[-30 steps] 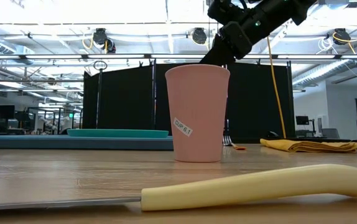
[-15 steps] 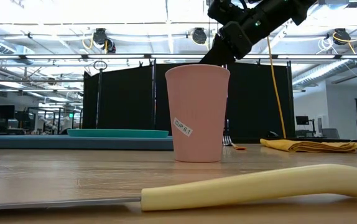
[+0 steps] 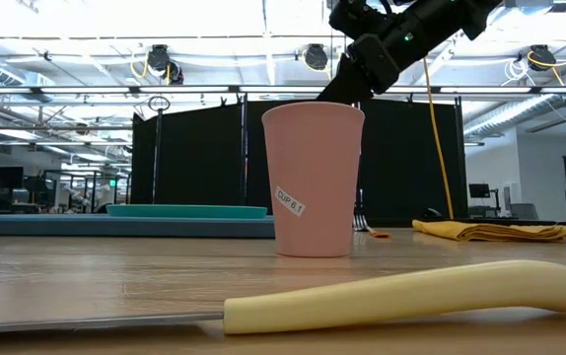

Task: Set up tray
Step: Put the blue bowl on the green plate on the blue serving tray

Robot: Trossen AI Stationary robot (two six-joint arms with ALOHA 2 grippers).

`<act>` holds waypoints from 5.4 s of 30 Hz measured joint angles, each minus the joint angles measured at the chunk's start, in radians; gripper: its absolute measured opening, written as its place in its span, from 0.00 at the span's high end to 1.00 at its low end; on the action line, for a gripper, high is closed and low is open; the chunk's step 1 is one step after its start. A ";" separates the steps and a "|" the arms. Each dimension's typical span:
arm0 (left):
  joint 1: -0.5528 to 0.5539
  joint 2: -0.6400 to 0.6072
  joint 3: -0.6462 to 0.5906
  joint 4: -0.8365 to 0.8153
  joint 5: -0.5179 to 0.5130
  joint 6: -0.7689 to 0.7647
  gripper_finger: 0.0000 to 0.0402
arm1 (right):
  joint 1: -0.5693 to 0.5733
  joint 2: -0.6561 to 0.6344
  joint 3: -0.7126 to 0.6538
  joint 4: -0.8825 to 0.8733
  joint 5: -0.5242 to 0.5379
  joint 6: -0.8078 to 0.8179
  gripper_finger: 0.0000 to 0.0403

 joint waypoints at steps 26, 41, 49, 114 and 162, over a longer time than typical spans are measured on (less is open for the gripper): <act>-0.034 0.026 0.000 0.056 -0.058 0.019 0.76 | 0.000 0.000 0.000 0.000 0.000 0.000 0.62; -0.031 0.026 0.000 0.060 -0.046 -0.020 0.76 | 0.000 0.000 0.000 0.000 0.000 0.000 0.62; -0.031 0.040 0.000 0.059 -0.036 -0.021 0.76 | 0.000 0.000 0.000 0.000 0.000 0.000 0.62; 0.065 0.051 0.000 0.013 0.166 -0.099 0.45 | 0.000 0.000 0.000 0.003 -0.003 0.001 0.62; 0.137 0.020 -0.001 -0.076 -0.031 -0.196 0.98 | 0.000 0.000 0.000 0.002 -0.003 0.008 0.62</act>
